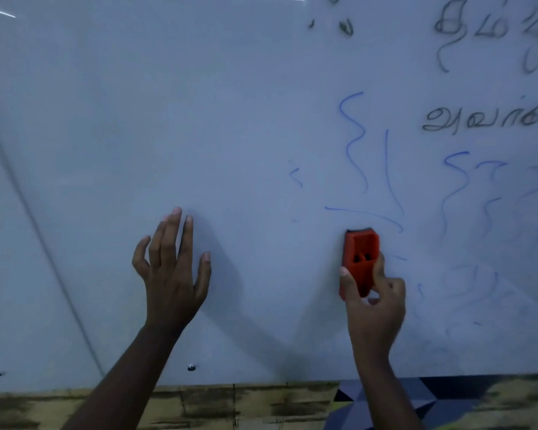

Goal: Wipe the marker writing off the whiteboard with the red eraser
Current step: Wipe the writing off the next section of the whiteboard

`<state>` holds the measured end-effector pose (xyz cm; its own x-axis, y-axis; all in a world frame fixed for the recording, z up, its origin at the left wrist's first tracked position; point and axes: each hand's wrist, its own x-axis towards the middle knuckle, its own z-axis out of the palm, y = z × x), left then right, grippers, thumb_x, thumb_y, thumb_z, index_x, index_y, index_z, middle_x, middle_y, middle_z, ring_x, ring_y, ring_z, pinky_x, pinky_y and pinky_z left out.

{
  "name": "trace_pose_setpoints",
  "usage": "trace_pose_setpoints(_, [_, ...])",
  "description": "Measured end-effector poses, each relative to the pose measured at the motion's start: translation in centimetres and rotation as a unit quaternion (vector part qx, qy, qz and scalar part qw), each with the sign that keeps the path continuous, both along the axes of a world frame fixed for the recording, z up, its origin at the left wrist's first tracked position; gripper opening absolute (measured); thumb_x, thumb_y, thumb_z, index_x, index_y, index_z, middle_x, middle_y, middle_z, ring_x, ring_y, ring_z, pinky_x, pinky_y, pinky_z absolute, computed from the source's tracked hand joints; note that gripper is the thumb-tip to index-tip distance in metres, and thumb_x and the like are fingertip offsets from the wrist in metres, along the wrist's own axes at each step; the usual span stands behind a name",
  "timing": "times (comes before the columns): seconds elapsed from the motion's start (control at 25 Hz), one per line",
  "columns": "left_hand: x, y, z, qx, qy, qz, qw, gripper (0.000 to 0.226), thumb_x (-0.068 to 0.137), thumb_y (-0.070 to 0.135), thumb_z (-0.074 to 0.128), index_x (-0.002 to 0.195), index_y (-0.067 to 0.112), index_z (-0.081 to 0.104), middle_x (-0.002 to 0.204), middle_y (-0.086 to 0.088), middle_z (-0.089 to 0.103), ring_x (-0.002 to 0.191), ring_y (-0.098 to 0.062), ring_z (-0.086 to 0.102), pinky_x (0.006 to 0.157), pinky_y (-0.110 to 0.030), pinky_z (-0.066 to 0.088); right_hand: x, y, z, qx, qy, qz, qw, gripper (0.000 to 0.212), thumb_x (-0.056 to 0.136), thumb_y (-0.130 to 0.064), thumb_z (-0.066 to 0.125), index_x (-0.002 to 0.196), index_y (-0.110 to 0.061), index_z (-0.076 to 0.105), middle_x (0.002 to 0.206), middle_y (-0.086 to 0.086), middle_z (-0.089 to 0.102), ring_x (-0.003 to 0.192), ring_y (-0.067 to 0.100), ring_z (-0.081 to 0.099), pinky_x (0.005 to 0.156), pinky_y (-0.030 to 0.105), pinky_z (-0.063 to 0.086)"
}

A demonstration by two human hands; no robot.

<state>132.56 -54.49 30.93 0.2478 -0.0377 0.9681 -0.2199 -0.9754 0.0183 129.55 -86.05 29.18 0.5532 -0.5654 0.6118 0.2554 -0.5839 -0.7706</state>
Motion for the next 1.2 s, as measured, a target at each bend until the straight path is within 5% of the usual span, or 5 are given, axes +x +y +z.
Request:
trace_pose_setpoints(0.16, [1.2,-0.5,5.0,0.012,-0.032,0.004,0.999,0.061,0.107,0.027,0.055,0.160,0.000,0.040,0.168,-0.018,0.035,0.158,-0.031,0.029,0.118,-0.060,0.027,0.1,-0.3,2.5,0.049,-0.050,0.034,0.997,0.078,0.083,-0.054,0.073,0.150,-0.019,0.053,0.093,0.003,0.048,0.076,0.025,0.058,0.065,0.011,0.050])
trace_pose_setpoints(0.32, [3.7,-0.3,9.2,0.017,-0.054,0.020,0.998,0.063,0.109,0.032,0.048,0.164,0.005,0.033,0.172,-0.017,0.028,0.162,-0.030,0.022,0.123,-0.059,0.021,1.2,3.7,7.9,-0.047,-0.060,0.038,0.996,0.064,0.088,-0.050,0.078,0.142,-0.020,0.063,0.090,0.002,0.047,0.076,0.025,0.055,0.067,0.039,0.053])
trace_pose_setpoints(0.76, [5.2,0.2,8.5,0.046,-0.080,0.026,0.995,0.068,0.110,0.037,0.043,0.168,0.008,0.023,0.175,-0.015,0.018,0.163,-0.032,0.017,0.129,-0.057,0.015,1.0,9.3,10.8,-0.311,-0.055,0.096,0.944,0.069,0.083,-0.068,0.061,0.144,-0.037,0.057,0.094,-0.008,0.042,0.084,0.013,0.046,0.057,0.030,0.049])
trace_pose_setpoints(1.08, [5.2,0.2,8.2,0.046,-0.091,0.025,0.994,0.065,0.109,0.032,0.046,0.166,0.006,0.028,0.173,-0.017,0.023,0.162,-0.033,0.022,0.130,-0.056,0.015,1.1,0.1,12.3,-0.051,-0.082,0.030,0.995,0.077,0.080,-0.072,0.070,0.146,-0.034,0.058,0.089,-0.003,0.049,0.070,0.011,0.059,0.066,0.039,0.057])
trace_pose_setpoints(1.2, [5.1,0.1,8.2,0.046,-0.090,0.021,0.995,0.065,0.110,0.033,0.046,0.166,0.007,0.028,0.175,-0.014,0.020,0.162,-0.033,0.022,0.130,-0.057,0.016,1.6,-0.4,13.4,-0.002,-0.112,0.048,0.993,0.079,0.079,-0.068,0.071,0.147,-0.028,0.058,0.091,0.003,0.054,0.076,0.005,0.061,0.066,0.016,0.052])
